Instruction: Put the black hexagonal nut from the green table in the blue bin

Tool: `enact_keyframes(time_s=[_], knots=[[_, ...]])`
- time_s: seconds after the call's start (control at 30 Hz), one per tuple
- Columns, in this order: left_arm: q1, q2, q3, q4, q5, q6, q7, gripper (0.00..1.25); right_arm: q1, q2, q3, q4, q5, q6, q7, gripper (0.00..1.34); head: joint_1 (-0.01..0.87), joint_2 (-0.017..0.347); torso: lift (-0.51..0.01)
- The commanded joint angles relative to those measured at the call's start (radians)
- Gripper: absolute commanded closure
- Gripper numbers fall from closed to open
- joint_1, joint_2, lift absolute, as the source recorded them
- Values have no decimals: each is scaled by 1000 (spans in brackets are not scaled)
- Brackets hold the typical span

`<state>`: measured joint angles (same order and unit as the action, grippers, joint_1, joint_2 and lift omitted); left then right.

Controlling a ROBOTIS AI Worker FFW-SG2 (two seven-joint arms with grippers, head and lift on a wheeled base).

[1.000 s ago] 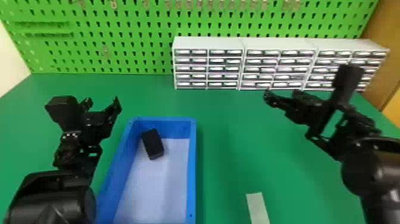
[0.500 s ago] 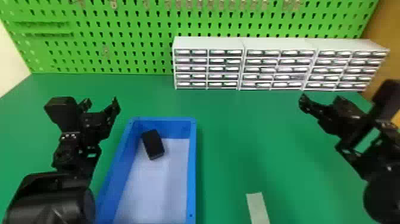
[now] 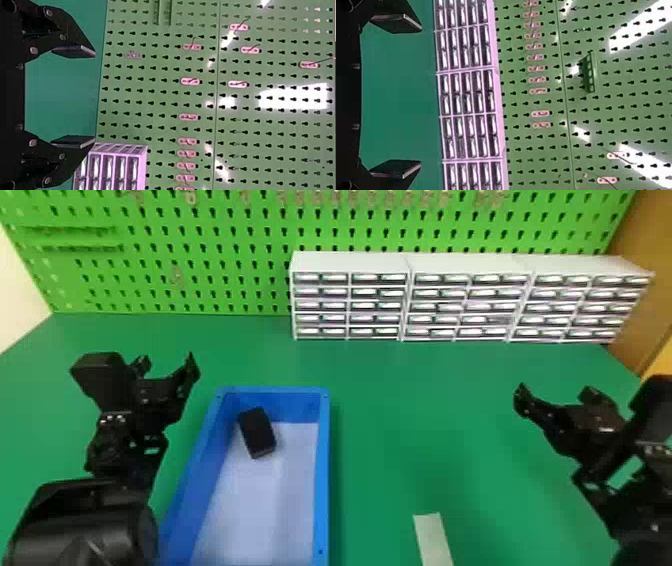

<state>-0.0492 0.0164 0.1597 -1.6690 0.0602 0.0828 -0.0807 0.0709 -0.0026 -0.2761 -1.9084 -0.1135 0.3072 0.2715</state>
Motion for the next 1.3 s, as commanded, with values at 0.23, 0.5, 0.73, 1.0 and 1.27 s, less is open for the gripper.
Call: enact_keyframes(time_s=[0.23, 0.5, 0.73, 1.0, 1.27], knots=[[-8, -1, 0, 0, 6, -2, -1, 481, 50, 4, 31, 3, 77, -94, -2, 104, 686, 51, -97], [-5, -1, -3, -2, 15, -2, -1, 481, 78, 4, 54, 5, 100, -128, -3, 104, 686, 51, -97], [-5, -1, -8, -5, 24, -3, -1, 481, 92, 4, 66, 3, 104, -146, -5, 104, 686, 51, -97], [-3, -1, -9, -6, 30, -6, -1, 481, 90, 4, 75, 5, 101, -148, -5, 104, 686, 51, -97], [-6, -1, -12, -6, 29, -6, -1, 483, 84, 4, 75, 3, 101, -148, -5, 104, 686, 51, -97]])
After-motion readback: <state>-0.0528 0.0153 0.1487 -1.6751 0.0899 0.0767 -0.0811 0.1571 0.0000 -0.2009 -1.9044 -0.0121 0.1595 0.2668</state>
